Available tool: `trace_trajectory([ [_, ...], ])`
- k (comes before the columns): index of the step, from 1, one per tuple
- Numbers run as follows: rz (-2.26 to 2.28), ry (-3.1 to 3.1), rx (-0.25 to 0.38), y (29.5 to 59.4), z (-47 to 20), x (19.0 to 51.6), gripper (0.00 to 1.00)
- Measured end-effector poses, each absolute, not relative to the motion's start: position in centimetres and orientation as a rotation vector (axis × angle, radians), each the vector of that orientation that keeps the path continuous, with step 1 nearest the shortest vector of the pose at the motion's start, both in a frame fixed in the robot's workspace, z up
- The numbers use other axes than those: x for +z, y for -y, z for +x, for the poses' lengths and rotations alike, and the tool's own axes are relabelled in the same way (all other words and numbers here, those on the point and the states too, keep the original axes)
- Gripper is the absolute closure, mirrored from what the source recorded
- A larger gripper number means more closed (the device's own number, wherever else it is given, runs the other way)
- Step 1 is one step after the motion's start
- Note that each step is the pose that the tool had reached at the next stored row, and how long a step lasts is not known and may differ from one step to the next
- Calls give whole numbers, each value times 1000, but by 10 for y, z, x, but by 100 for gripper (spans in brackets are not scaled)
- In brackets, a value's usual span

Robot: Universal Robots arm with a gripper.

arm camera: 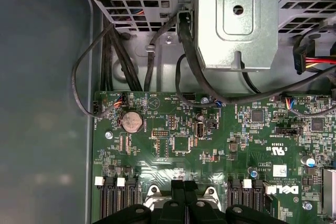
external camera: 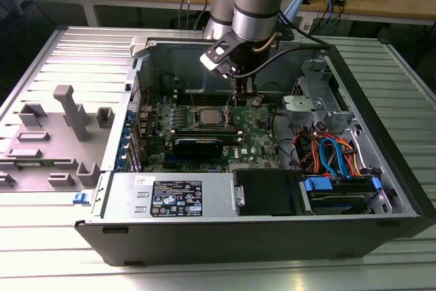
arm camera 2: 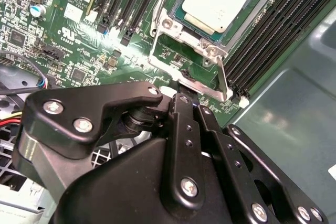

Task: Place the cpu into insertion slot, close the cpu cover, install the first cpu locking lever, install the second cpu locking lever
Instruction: 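Close the cpu cover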

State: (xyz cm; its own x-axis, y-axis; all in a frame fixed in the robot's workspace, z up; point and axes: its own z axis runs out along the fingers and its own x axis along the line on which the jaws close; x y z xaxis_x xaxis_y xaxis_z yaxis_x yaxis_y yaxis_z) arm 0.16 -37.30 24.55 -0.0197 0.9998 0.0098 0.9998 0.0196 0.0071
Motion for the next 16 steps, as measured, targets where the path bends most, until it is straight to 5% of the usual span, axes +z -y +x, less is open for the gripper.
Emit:
trace_trajectory([
  [16,-2198,2241,-19,373,-1,245,89],
])
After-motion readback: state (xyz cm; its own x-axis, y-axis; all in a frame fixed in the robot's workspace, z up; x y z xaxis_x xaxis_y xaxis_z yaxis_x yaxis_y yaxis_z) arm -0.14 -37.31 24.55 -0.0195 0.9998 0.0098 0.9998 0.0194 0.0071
